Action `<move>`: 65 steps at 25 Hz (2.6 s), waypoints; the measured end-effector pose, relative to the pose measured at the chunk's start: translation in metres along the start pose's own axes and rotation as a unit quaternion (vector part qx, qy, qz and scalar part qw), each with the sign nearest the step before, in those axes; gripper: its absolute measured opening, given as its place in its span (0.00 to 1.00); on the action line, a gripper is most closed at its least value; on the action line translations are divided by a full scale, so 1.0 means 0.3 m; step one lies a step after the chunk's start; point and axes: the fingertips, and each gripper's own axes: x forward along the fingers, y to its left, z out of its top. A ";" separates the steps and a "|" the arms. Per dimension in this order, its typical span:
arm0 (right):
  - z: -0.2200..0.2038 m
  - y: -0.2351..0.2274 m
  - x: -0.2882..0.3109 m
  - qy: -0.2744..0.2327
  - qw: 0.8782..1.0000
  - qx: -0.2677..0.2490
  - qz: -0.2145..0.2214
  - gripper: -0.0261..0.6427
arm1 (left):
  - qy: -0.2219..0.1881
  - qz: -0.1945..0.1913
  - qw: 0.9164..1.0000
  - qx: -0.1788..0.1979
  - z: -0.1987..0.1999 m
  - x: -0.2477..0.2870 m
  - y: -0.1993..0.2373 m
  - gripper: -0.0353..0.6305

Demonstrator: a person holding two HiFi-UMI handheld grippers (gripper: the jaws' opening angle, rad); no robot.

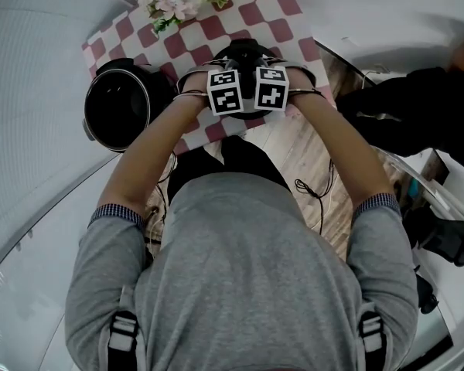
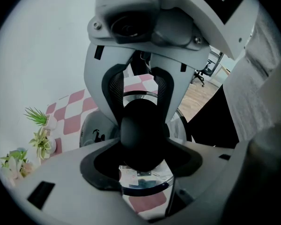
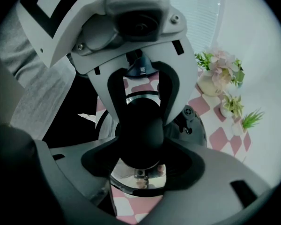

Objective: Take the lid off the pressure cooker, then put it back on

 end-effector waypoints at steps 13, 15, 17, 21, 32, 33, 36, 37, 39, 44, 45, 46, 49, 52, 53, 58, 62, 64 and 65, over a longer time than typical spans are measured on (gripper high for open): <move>0.001 -0.005 0.073 0.001 1.000 -0.009 0.005 0.47 | 0.001 0.000 1.000 -0.011 -0.046 0.049 0.001 0.51; -0.001 -0.005 0.073 0.000 1.000 -0.010 0.007 0.47 | -0.001 -0.003 1.000 -0.010 -0.045 0.051 0.002 0.51; -0.001 -0.005 0.074 0.000 1.000 -0.010 0.009 0.47 | -0.004 -0.004 1.000 -0.010 -0.045 0.051 0.001 0.51; 0.001 -0.005 0.075 0.005 1.000 -0.008 0.009 0.48 | -0.001 -0.004 1.000 -0.013 -0.047 0.052 0.001 0.51; -0.018 0.004 0.007 0.023 0.999 -0.026 0.002 0.56 | -0.034 0.033 0.998 -0.039 -0.028 -0.013 0.017 0.54; -0.017 0.000 -0.009 0.021 0.999 -0.027 -0.004 0.56 | -0.041 0.038 0.997 -0.046 -0.023 -0.024 0.021 0.54; -0.003 -0.022 -0.064 0.009 0.999 -0.025 -0.024 0.56 | -0.070 0.059 0.993 -0.070 0.003 -0.070 0.044 0.54; 0.005 -0.031 -0.085 0.002 0.999 -0.022 -0.032 0.56 | -0.083 0.068 0.991 -0.080 0.015 -0.092 0.054 0.54; 0.021 -0.049 -0.127 -0.013 0.999 -0.015 -0.047 0.56 | -0.109 0.085 0.985 -0.100 0.040 -0.138 0.071 0.54; 0.057 -0.068 -0.226 -0.059 0.995 0.001 -0.079 0.56 | -0.174 0.133 0.965 -0.144 0.091 -0.275 0.103 0.54; 0.066 -0.071 -0.247 -0.068 0.994 0.007 -0.084 0.56 | -0.188 0.143 0.960 -0.154 0.097 -0.309 0.109 0.54; 0.075 -0.075 -0.269 -0.078 0.993 0.012 -0.090 0.56 | -0.201 0.152 0.954 -0.163 0.102 -0.344 0.112 0.54; 0.105 -0.085 -0.338 -0.111 0.987 0.031 -0.109 0.56 | -0.241 0.181 0.936 -0.181 0.115 -0.463 0.107 0.54; 0.152 -0.103 -0.422 -0.159 0.977 0.054 -0.131 0.55 | -0.286 0.207 0.915 -0.194 0.138 -0.596 0.095 0.54; 0.171 -0.104 -0.450 -0.176 0.973 0.061 -0.138 0.55 | -0.302 0.211 0.908 -0.200 0.146 -0.638 0.086 0.54; 0.275 -0.085 -0.567 -0.243 0.954 0.083 -0.155 0.54 | -0.352 0.229 0.878 -0.230 0.121 -0.791 0.040 0.54; 0.355 -0.042 -0.627 -0.284 0.941 0.094 -0.156 0.54 | -0.381 0.256 0.855 -0.242 0.085 -0.902 0.008 0.54; 0.394 -0.022 -0.657 -0.306 0.934 0.098 -0.158 0.53 | -0.393 0.268 0.845 -0.245 0.068 -0.953 -0.008 0.54; 0.412 -0.015 -0.674 -0.318 0.929 0.100 -0.160 0.53 | -0.398 0.272 0.841 -0.246 0.061 -0.975 -0.015 0.54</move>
